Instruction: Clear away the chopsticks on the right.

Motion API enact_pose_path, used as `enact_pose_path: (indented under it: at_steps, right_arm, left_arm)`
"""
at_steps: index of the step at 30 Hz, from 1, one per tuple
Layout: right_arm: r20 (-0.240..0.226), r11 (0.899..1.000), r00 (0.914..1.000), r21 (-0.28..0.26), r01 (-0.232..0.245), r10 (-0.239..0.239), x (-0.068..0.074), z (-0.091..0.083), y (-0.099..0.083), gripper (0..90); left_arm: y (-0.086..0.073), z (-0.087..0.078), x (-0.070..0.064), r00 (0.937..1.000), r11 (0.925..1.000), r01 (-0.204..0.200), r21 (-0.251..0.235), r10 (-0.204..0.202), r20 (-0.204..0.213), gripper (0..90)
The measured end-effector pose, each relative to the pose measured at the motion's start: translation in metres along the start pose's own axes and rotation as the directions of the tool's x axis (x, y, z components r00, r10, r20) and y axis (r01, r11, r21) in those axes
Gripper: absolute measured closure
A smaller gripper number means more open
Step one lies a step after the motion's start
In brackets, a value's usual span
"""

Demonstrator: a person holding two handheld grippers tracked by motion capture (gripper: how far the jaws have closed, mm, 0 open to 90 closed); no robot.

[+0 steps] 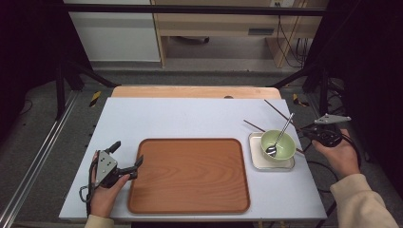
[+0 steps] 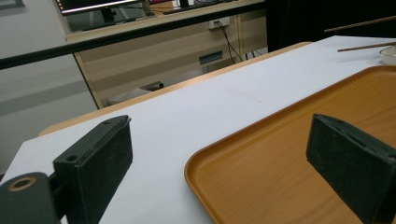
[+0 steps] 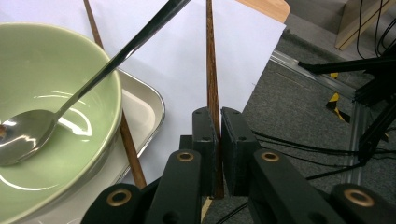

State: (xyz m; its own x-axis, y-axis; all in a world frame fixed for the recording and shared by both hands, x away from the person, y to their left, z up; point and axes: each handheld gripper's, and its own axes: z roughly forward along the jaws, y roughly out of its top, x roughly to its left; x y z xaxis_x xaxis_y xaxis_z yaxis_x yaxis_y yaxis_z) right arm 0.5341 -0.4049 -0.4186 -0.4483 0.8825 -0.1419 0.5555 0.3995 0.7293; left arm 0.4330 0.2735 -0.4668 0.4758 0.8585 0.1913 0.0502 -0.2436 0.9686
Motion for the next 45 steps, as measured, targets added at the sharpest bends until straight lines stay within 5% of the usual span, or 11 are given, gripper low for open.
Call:
enact_pose_path:
  at_steps: [13,24,30,34,35,38,42,45]
  right_arm:
    - [0.031,0.999,0.9994,-0.038,0.012,-0.011,-0.005,-0.012,0.01,84.9]
    - [0.096,0.985,0.9953,-0.175,0.007,0.01,0.007,-0.044,0.046,84.9]
    - [0.071,0.981,0.997,-0.187,0.043,-0.03,0.038,-0.048,0.07,84.9]
    - [0.038,0.979,0.997,-0.192,0.074,-0.068,0.068,-0.043,0.08,84.9]
    - [0.02,0.977,0.9959,-0.191,0.09,-0.088,0.086,-0.041,0.083,84.9]
    - [-0.003,0.975,0.9944,-0.198,0.103,-0.106,0.1,-0.039,0.085,84.9]
    - [-0.039,0.971,0.9881,-0.196,0.138,-0.148,0.14,-0.038,0.085,84.8]
    - [-0.05,0.97,0.9853,-0.188,0.152,-0.164,0.156,-0.04,0.079,84.8]
  left_arm:
    - [0.0,0.0,0.0,1.0,1.0,-0.001,0.0,0.001,-0.001,6.7]
    - [0.0,0.0,-0.001,1.0,1.0,0.004,-0.002,-0.004,0.002,6.6]
    - [0.0,0.0,0.001,1.0,1.0,0.007,-0.005,-0.007,0.002,6.7]
    - [0.0,0.0,0.0,1.0,0.9999,0.008,-0.006,-0.008,0.004,6.7]
    - [0.0,0.0,0.001,1.0,1.0,0.006,-0.006,-0.006,0.003,6.7]
    - [0.0,0.0,0.001,1.0,1.0,0.006,-0.006,-0.006,0.002,6.7]
    - [0.0,0.0,0.002,1.0,1.0,0.004,-0.006,-0.004,0.001,6.7]
    - [0.0,-0.001,0.002,1.0,1.0,0.003,-0.005,-0.003,0.002,6.7]
